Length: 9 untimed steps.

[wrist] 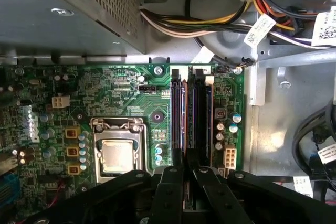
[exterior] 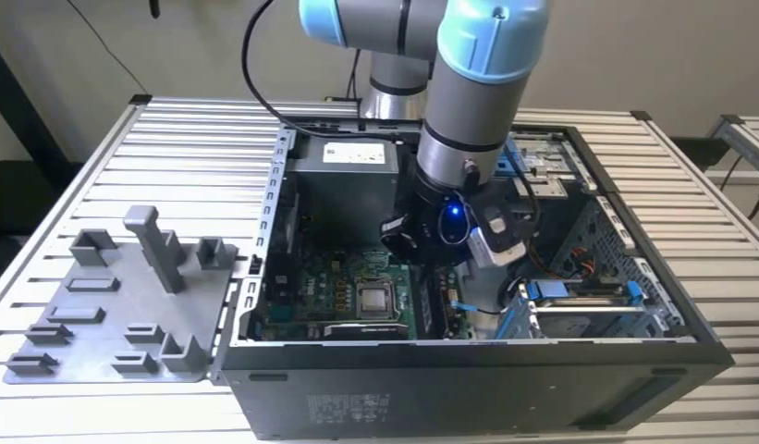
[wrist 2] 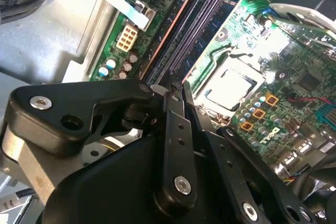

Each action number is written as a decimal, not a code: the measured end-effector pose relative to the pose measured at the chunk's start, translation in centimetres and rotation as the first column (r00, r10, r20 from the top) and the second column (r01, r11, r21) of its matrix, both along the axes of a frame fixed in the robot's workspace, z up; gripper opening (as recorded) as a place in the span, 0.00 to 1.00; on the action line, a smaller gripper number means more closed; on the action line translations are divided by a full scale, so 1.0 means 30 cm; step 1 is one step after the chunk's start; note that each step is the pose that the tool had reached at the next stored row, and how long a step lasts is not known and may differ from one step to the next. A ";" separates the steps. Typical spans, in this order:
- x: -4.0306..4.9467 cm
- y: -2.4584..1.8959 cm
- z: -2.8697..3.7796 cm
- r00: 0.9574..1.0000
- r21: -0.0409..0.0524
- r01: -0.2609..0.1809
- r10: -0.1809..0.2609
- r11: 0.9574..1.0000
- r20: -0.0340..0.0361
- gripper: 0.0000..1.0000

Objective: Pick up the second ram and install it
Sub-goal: 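Insert the second ram into the second slot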

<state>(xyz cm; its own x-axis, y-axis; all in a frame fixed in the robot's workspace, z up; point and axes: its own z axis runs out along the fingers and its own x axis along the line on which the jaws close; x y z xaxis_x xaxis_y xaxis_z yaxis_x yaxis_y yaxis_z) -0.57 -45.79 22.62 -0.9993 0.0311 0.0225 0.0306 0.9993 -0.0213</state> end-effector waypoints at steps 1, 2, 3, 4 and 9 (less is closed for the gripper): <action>0.000 0.000 -0.002 1.000 0.000 0.000 0.000 1.000 0.000 0.14; 0.000 0.000 -0.003 1.000 0.000 0.000 0.000 1.000 0.000 0.14; 0.000 0.000 -0.004 1.000 0.000 0.000 0.000 1.000 0.000 0.14; 0.000 0.000 -0.005 1.000 -0.001 0.000 0.000 1.000 0.000 0.14; 0.000 -0.001 -0.010 1.000 0.000 0.000 0.000 1.000 0.000 0.14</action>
<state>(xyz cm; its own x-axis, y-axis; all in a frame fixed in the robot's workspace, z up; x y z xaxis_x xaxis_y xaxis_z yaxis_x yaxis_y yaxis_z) -0.56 -45.82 22.32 -0.9993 0.0310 0.0230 0.0305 0.9993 -0.0217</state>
